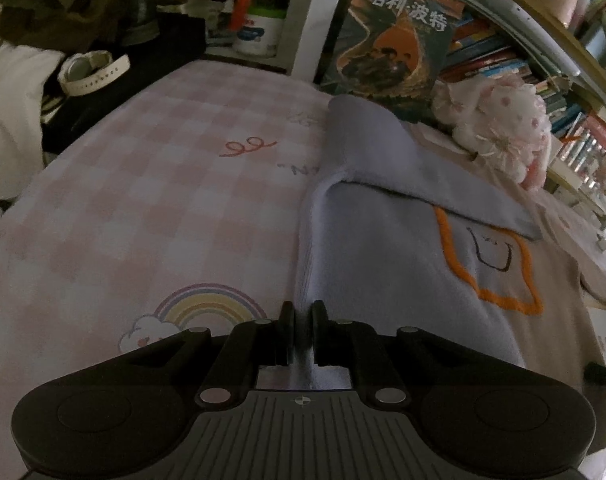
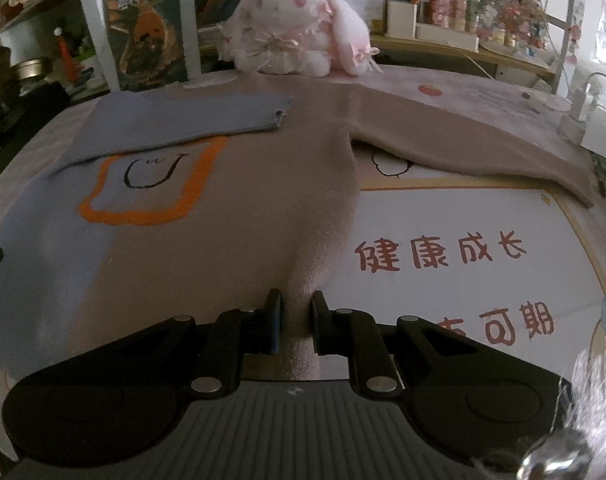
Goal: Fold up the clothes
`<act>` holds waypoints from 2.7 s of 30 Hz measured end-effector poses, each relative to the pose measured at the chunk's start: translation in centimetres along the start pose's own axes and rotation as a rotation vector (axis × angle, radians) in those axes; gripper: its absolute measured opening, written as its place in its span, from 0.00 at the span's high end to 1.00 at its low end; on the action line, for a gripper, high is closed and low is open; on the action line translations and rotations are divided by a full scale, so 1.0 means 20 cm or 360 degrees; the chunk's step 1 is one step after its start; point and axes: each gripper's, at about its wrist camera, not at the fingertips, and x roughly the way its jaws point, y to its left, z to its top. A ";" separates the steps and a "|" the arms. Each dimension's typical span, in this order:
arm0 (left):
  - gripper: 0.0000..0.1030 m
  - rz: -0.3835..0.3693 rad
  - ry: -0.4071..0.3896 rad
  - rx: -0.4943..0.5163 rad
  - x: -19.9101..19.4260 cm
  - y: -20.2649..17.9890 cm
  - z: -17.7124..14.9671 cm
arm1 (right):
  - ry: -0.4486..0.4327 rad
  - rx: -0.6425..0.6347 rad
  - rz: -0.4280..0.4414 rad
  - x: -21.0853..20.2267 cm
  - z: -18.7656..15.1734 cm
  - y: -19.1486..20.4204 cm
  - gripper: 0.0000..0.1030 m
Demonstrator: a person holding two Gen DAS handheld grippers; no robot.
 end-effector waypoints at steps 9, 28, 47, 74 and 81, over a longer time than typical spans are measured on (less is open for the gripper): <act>0.41 -0.0009 -0.0171 0.0208 -0.15 -0.08 0.04 | -0.0099 0.0171 -0.0117 -0.11 0.00 -0.01 0.39; 0.07 -0.0100 -0.0196 0.0569 -0.18 -0.37 -0.12 | -0.0138 0.0352 -0.0353 -0.30 -0.17 -0.05 0.07; 0.07 0.0161 -0.0149 0.0427 -0.09 -0.70 -0.16 | -0.0184 0.0408 -0.0345 -0.16 0.07 -0.68 0.06; 0.07 0.0380 -0.0190 0.0200 -0.03 -1.19 -0.38 | -0.0117 0.0588 -0.0045 0.18 0.34 -1.48 0.14; 0.07 0.0415 -0.0162 0.0289 -0.05 -1.24 -0.39 | -0.0196 0.0813 0.0193 0.24 0.38 -1.55 0.47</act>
